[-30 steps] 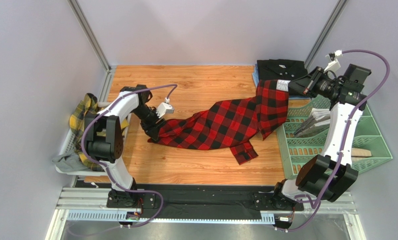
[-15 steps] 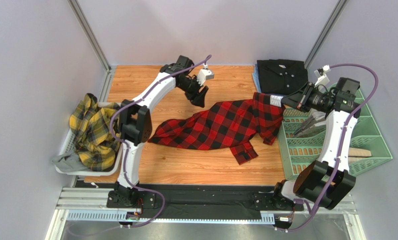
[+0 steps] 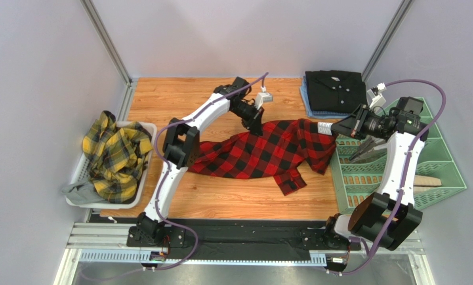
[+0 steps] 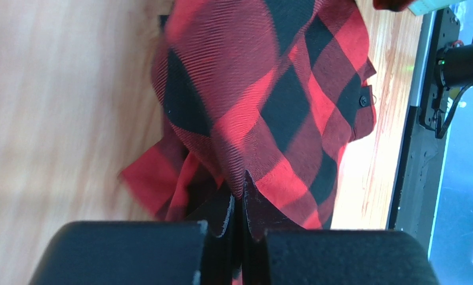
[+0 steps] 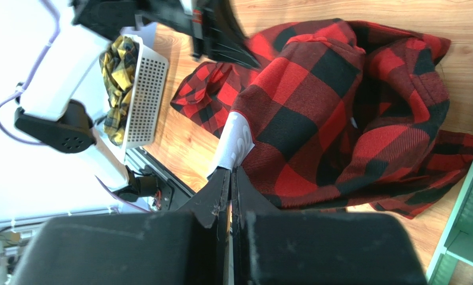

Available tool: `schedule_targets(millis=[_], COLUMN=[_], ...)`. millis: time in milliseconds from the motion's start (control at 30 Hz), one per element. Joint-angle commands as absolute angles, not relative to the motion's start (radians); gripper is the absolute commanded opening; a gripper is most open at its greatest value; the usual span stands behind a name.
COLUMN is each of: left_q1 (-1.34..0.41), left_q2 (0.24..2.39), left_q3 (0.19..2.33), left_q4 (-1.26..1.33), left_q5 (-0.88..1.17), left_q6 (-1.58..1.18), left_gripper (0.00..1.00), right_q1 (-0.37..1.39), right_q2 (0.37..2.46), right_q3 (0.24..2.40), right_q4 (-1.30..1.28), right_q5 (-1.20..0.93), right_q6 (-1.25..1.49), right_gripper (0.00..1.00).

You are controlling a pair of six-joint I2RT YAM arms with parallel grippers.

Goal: Fold and stack the long sleeve shirts
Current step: Flatten the shirt out

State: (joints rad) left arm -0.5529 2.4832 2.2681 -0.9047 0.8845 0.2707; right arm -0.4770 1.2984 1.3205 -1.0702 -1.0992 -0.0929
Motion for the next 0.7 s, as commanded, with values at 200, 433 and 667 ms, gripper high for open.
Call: schedule_targets(millis=[200,433,667], left_q1=[-0.59,-0.813,-0.506], left_q2=[1.772,1.421,1.247], left_q3=[1.771,0.977,1.143], left_q4=[-1.121,-0.936,-0.973], left_q5=[0.541,0.32,0.591], left_q6=[0.808,0.852,0.687], left_gripper=[0.0,0.52,0.87], right_q1=[-0.405,-0.405,-0.405], right_q2=[1.391,1.393,1.425], right_q3=[1.385,1.352,1.316], right_q4=[-0.951,-1.153,-1.2], right_q5=[-1.105,-0.983,-0.925], right_q6=[0.038,-0.225,-0.313], right_gripper=[0.0,0.0,0.0])
